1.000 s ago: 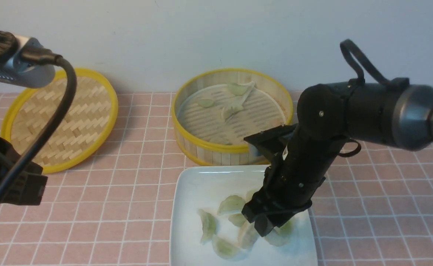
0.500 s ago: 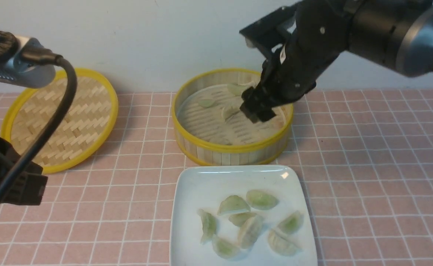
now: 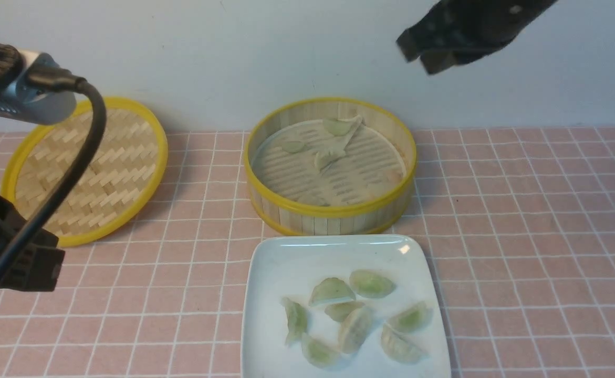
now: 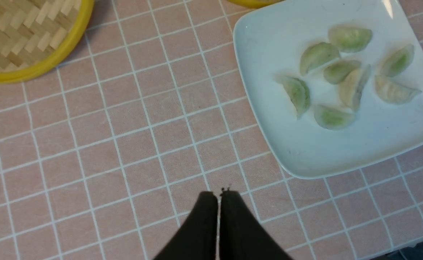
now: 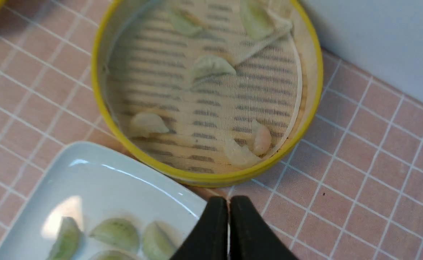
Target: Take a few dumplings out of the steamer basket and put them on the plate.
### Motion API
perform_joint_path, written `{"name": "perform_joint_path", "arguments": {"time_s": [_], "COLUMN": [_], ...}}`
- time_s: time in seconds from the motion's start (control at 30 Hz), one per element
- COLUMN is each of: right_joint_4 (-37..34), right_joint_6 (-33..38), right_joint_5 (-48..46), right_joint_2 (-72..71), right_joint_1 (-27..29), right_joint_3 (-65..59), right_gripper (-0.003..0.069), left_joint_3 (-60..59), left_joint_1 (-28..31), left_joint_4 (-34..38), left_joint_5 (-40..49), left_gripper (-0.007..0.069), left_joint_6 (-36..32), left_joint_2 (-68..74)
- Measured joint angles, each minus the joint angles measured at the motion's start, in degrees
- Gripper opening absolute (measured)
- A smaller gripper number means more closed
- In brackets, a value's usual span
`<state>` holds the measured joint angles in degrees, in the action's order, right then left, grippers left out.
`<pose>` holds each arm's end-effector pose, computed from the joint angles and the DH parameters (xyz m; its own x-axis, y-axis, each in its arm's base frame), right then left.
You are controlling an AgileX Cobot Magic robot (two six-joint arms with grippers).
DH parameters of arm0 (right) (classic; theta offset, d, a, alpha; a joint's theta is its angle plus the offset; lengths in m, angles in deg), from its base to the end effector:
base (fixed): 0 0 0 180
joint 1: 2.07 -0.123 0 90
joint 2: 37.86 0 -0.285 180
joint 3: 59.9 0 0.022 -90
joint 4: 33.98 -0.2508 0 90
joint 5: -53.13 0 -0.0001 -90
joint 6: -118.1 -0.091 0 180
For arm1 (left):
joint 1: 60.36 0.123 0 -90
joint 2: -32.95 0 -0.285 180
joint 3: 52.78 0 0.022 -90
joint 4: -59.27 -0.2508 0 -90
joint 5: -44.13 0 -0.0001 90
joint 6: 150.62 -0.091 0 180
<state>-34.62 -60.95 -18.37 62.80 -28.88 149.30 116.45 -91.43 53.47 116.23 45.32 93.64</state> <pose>0.3014 0.1534 0.4310 -0.7064 -0.3716 -0.6024 -0.4660 0.8848 0.0006 0.1288 -0.0674 0.3993 -0.7810 0.1865 -0.5960 0.2823 0.9567 -0.0706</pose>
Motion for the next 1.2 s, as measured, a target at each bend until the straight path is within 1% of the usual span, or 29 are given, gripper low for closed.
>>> {"name": "perform_joint_path", "arguments": {"time_s": [0.07, 0.1, 0.2, 0.23, 0.27, 0.37, 0.4, 0.43, 0.47, 0.57, 0.7, 0.73, 0.83, 1.0, 1.03, 1.2], "right_joint_4": [-0.6, -0.9, -1.1, -1.1, -1.1, -1.0, -0.7, -0.6, 0.3, 2.8, 6.8, 8.3, 9.1, 8.5, 8.5, 8.4], "right_joint_6": [-0.9, -1.5, -2.9, -3.6, -4.1, -5.5, -6.1, -6.2, -7.4, -10.6, -13.7, -14.6, -16.0, -17.4, -17.4, -17.4], "right_joint_5": [0.7, 2.5, 11.4, 17.6, 20.5, 34.2, 39.8, 40.4, 43.6, 46.5, 51.5, 55.2, 59.0, 57.8, 56.9, 54.6], "right_joint_2": [-10.7, -14.8, -30.2, -37.2, -42.1, -56.9, -66.1, -66.1, -73.8, -83.0, -90.7, -93.0, -93.9, -93.9, -93.9, -93.9], "right_joint_1": [0.0, 0.0, 0.0, 0.0, 0.0, 0.0, 0.0, 0.0, 0.0, 0.0, 0.0, 0.0, 0.0, 0.0, 0.0, 0.0], "right_joint_3": [-7.2, -10.6, -24.8, -31.8, -36.7, -52.2, -59.1, -59.9, -65.9, -73.2, -78.5, -80.0, -80.1, -80.3, -80.4, -80.6], "right_gripper": [-0.0012, -0.0013, -0.0015, -0.0015, -0.0015, -0.0015, -0.0015, -0.0015, -0.0015, -0.0015, -0.0015, -0.0015, -0.0015, -0.0015, -0.0015, -0.0015], "left_joint_3": [0.0, 0.0, 0.0, 0.0, 0.0, 0.0, 0.0, 0.0, 0.0, 0.0, 0.0, -0.1, -1.5, -10.3, -14.7, -25.5], "left_joint_1": [0.0, 0.0, 0.0, 0.0, 0.0, 0.0, 0.0, 0.0, 0.0, 0.0, 0.0, 0.0, 0.0, 0.0, 0.0, 0.0], "left_joint_4": [0.1, 0.1, 0.1, 0.1, 0.1, 0.1, 0.1, 0.1, 0.1, 0.1, 0.1, 0.0, 0.5, 0.5, 0.5, 0.0], "left_joint_5": [-0.2, -0.6, -2.4, -3.5, -4.2, -6.9, -8.4, -8.6, -10.4, -13.3, -15.0, -15.3, -17.8, -26.7, -29.9, -39.5], "left_gripper": [-0.0006, -0.0006, -0.0006, -0.0006, -0.0006, -0.0006, -0.0006, -0.0006, -0.0006, -0.0006, -0.0006, -0.0006, -0.0006, -0.0006, -0.0006, -0.0006], "left_joint_6": [-0.2, -0.6, -1.6, -1.8, -2.1, -2.5, -2.5, -2.5, -2.5, -2.5, -3.6, -4.6, -6.3, -6.6, -6.6, -6.6], "left_joint_2": [-0.2, -0.3, -0.3, -0.3, -0.3, -0.3, -0.3, -0.3, -0.3, -0.3, -0.3, -0.4, -3.3, -15.0, -20.2, -31.8]}}
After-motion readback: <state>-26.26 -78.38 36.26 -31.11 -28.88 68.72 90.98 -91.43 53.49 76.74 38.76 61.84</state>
